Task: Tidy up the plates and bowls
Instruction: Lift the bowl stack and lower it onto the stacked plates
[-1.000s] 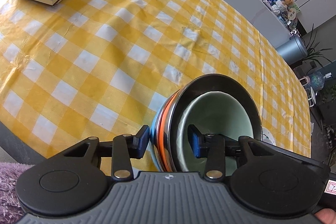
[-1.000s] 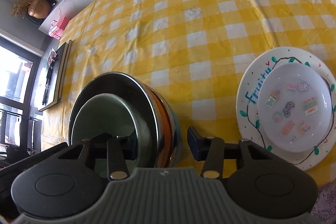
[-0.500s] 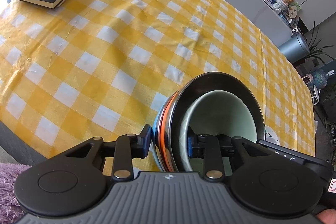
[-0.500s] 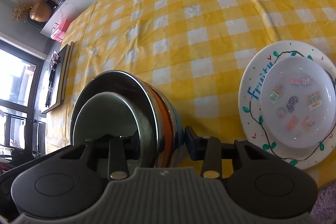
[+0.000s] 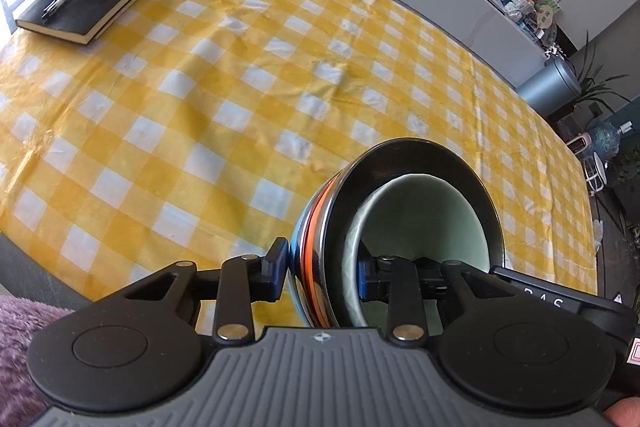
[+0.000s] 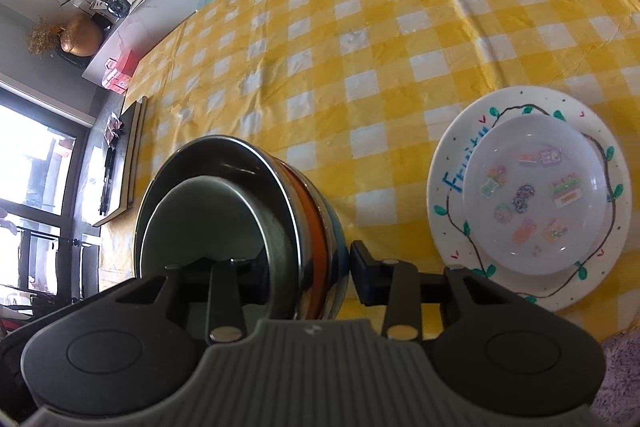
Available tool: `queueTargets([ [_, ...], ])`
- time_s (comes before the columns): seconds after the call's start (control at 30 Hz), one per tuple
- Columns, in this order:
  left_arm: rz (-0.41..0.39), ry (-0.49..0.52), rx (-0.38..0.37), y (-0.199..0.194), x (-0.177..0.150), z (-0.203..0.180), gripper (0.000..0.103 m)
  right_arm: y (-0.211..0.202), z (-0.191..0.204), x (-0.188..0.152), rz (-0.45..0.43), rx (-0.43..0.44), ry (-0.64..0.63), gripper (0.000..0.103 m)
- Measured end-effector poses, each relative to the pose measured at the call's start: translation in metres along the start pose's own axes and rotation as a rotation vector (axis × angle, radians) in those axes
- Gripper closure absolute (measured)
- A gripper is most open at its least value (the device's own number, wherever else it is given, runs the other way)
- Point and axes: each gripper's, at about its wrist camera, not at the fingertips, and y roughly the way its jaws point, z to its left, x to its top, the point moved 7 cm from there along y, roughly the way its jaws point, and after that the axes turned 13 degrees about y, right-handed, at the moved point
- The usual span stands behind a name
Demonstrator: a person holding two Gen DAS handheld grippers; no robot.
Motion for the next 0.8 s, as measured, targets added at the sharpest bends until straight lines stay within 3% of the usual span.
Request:
queueTargets([
  [0.47, 0.026, 0.135, -0.105, 0.015, 0.007, -0.109, 0.067, -0.081, -0.068, 0.047, -0.119, -0.030, 0.069, 0.066],
  [0.8, 0.092, 0.169, -0.122, 0.046, 0.002, -0.146, 0.067, -0.088, -0.116, 0.065, -0.115, -0.060, 0.155, 0.066],
])
